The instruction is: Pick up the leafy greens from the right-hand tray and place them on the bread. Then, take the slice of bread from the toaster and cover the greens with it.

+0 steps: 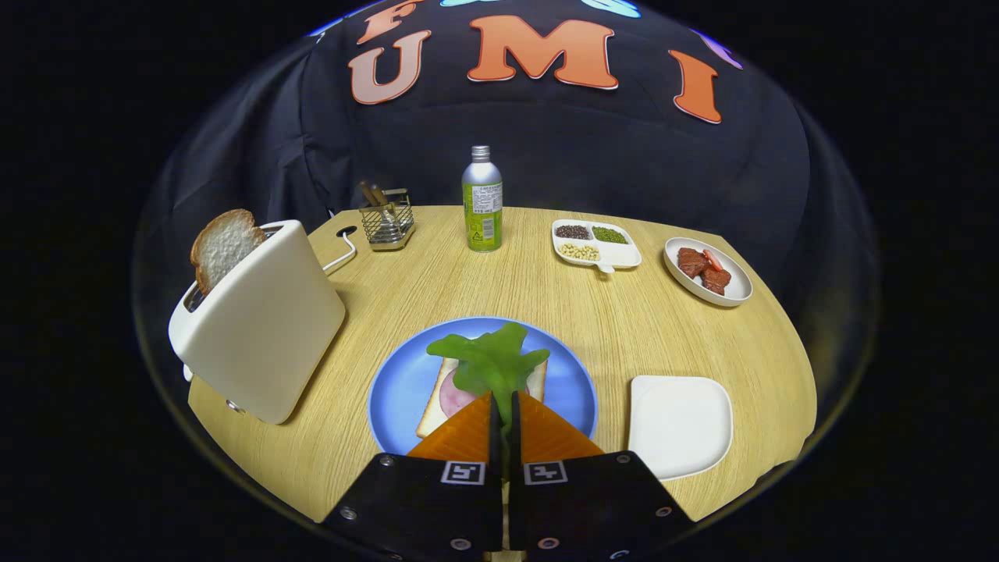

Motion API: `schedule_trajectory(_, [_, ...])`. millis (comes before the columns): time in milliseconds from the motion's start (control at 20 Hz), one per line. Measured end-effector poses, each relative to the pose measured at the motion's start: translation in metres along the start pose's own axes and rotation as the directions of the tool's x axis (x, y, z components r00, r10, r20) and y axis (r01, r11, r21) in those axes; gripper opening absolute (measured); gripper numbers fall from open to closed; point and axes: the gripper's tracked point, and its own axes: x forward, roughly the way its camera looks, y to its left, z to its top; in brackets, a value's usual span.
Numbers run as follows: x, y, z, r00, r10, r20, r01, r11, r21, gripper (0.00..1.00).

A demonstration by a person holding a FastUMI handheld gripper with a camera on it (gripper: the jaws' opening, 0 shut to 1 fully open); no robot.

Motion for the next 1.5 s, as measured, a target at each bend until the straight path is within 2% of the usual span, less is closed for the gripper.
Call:
schedule_trajectory(100, [0.005, 0.005, -0.005, 1.000, 0.004, -0.016, -0.004, 1.000, -0.004, 0.06])
schedule_trajectory(400, [0.010, 0.003, -0.013, 0.999, -0.044, -0.027, 0.043, 0.999, -0.027, 0.25])
schedule_trajectory(450, [0.009, 0.004, -0.014, 0.998, -0.048, -0.029, 0.047, 0.999, -0.024, 0.38])
schedule_trajectory(650, [0.002, -0.003, -0.008, 0.996, -0.084, -0.015, 0.084, 0.996, -0.008, 0.73])
schedule_trajectory(750, [-0.006, -0.005, -0.001, 0.995, -0.101, -0.004, 0.101, 0.995, 0.006, 0.88])
schedule_trajectory(850, [-0.015, -0.002, 0.014, 0.994, -0.102, 0.027, 0.101, 0.995, 0.021, 0.98])
schedule_trajectory(1150, [-0.052, 0.032, 0.085, 0.987, -0.096, 0.130, 0.093, 0.995, 0.029, 0.98])
schedule_trajectory(1500, [-0.084, 0.117, 0.170, 0.964, -0.042, 0.262, 0.054, 0.998, -0.038, 0.98])
